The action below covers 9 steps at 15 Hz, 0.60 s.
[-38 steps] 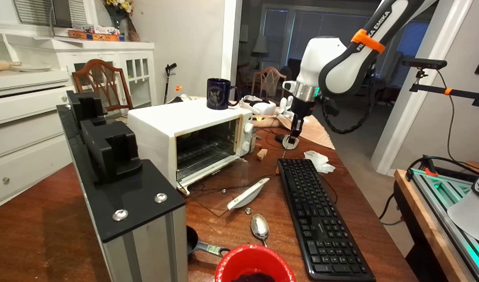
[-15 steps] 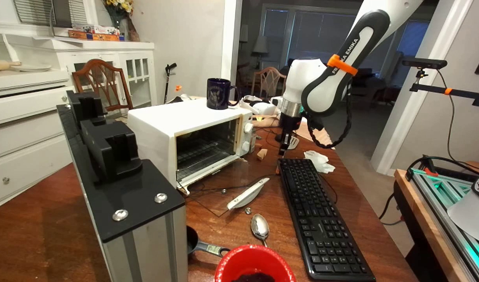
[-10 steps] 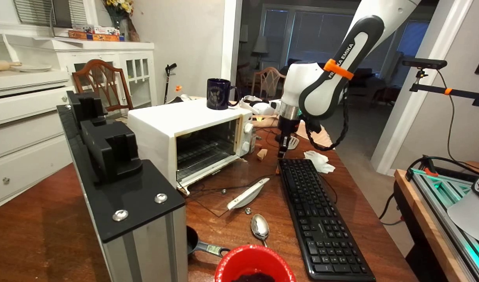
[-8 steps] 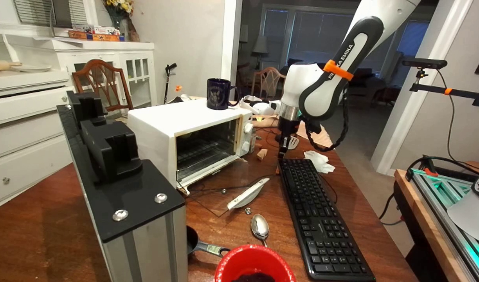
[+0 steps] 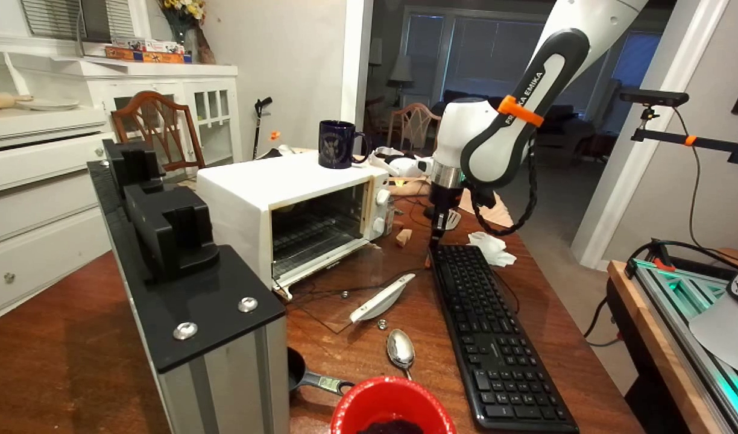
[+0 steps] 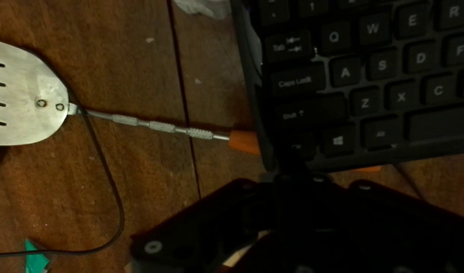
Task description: Press a key on the keyboard.
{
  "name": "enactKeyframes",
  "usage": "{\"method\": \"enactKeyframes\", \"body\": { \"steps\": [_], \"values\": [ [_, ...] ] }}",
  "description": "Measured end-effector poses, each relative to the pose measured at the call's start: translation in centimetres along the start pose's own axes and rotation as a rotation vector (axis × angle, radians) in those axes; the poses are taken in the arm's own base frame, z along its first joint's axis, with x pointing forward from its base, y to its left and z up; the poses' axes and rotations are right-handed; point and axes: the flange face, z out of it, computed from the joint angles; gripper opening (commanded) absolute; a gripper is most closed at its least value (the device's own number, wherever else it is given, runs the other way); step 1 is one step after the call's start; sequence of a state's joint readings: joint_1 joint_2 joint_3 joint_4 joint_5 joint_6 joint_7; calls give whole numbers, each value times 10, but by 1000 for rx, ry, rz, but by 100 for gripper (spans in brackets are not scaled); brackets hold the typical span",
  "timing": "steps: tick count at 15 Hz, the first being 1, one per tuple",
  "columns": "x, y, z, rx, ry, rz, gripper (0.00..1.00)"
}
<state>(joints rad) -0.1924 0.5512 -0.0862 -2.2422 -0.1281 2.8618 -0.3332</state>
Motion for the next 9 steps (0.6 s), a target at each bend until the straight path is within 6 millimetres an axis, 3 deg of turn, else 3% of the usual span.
{"method": "enactKeyframes", "body": {
  "steps": [9],
  "values": [
    [-5, 3, 4, -14, 20, 1, 0]
  ]
}}
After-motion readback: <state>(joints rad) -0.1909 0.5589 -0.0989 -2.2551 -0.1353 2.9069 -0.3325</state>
